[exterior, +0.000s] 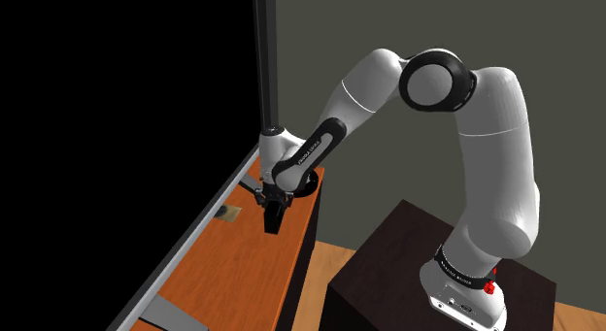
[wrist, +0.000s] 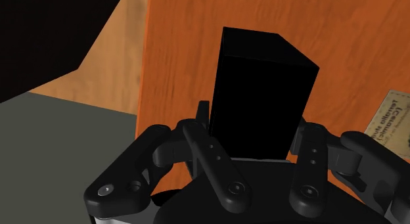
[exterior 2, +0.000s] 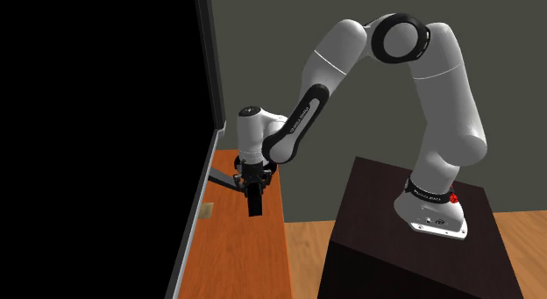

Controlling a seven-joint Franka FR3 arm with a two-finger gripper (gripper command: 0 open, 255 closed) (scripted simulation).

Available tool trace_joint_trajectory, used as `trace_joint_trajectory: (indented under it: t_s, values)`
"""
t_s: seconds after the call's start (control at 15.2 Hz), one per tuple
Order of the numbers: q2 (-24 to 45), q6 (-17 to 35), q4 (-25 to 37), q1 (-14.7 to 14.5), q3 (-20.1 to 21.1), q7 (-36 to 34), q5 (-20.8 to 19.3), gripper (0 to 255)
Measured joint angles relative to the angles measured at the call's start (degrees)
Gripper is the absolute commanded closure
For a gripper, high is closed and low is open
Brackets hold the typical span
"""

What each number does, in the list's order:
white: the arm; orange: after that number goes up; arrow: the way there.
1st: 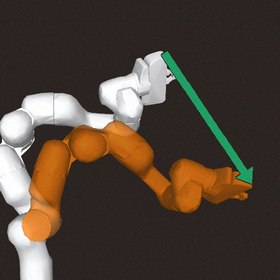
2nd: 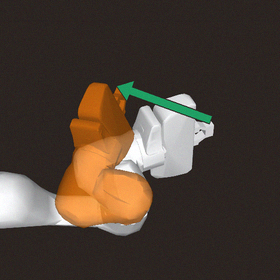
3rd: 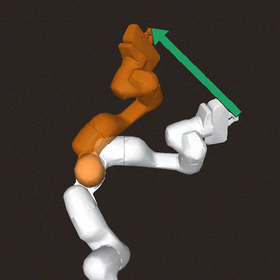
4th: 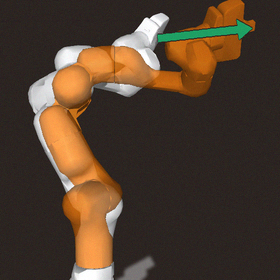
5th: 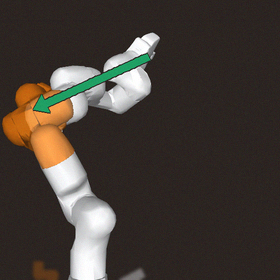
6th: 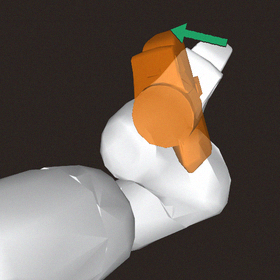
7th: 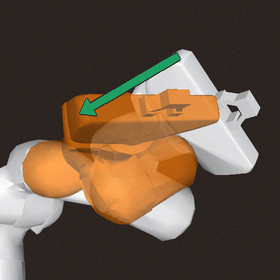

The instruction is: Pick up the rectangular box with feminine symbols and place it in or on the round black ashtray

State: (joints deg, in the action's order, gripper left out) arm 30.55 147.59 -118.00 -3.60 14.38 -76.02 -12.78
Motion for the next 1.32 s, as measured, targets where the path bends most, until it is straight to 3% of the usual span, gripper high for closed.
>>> trace_joint_trajectory:
  t_s: [0.99,1.32]
  values:
    - [-9.4,-8.42,-0.73,2.21,2.86,2.72,4.04,255]
    - [-7.4,-10.69,3.58,5.5,1.53,7.92,4.43,255]
